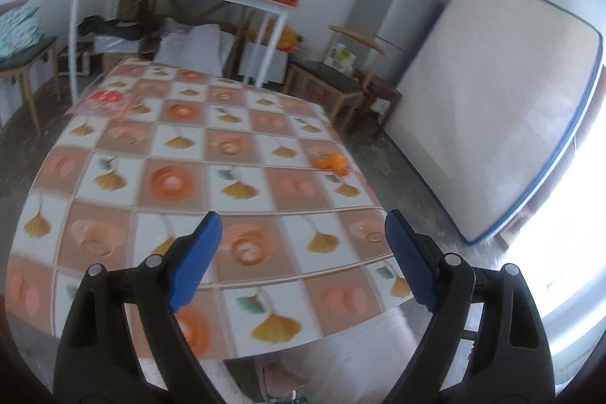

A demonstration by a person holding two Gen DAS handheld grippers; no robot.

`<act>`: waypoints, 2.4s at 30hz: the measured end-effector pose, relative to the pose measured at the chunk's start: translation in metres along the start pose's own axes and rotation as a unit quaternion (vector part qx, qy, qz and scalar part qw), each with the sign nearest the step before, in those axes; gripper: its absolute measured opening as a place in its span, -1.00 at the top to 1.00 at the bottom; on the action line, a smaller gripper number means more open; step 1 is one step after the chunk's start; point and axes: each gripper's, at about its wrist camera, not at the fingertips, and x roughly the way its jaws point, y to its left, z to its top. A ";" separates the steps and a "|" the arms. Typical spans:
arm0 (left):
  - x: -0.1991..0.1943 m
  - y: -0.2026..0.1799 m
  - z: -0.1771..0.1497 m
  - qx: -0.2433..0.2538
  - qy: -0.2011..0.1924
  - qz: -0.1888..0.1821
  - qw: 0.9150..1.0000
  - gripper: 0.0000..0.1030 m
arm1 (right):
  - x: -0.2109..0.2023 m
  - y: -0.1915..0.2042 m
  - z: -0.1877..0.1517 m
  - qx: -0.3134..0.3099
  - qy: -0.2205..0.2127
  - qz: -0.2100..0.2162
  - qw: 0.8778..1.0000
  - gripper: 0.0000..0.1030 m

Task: Collect trash
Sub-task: 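Move both open tools away from the wastebasket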

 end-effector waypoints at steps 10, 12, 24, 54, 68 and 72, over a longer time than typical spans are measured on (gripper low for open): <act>-0.021 0.062 -0.016 -0.051 -0.023 0.022 0.998 -0.62 | -0.013 0.057 0.016 -0.078 -0.002 -0.017 0.997 -0.65; -0.021 0.072 -0.018 -0.058 -0.022 0.026 0.998 -0.62 | -0.008 0.062 0.015 -0.080 0.006 -0.021 0.997 -0.65; 0.013 0.096 -0.018 -0.083 0.010 0.031 0.996 -0.62 | 0.022 0.053 0.024 -0.034 0.039 -0.022 0.998 -0.65; -0.017 0.042 -0.006 -0.048 -0.004 0.017 0.999 -0.62 | -0.014 -0.020 0.014 0.084 -0.046 0.029 0.995 -0.65; -0.020 0.023 -0.008 -0.037 -0.011 -0.001 0.999 -0.62 | -0.023 -0.049 0.001 0.133 -0.065 0.026 0.989 -0.65; -0.026 0.018 -0.007 -0.025 -0.018 -0.001 1.000 -0.62 | -0.032 -0.063 -0.004 0.165 -0.081 0.027 0.983 -0.65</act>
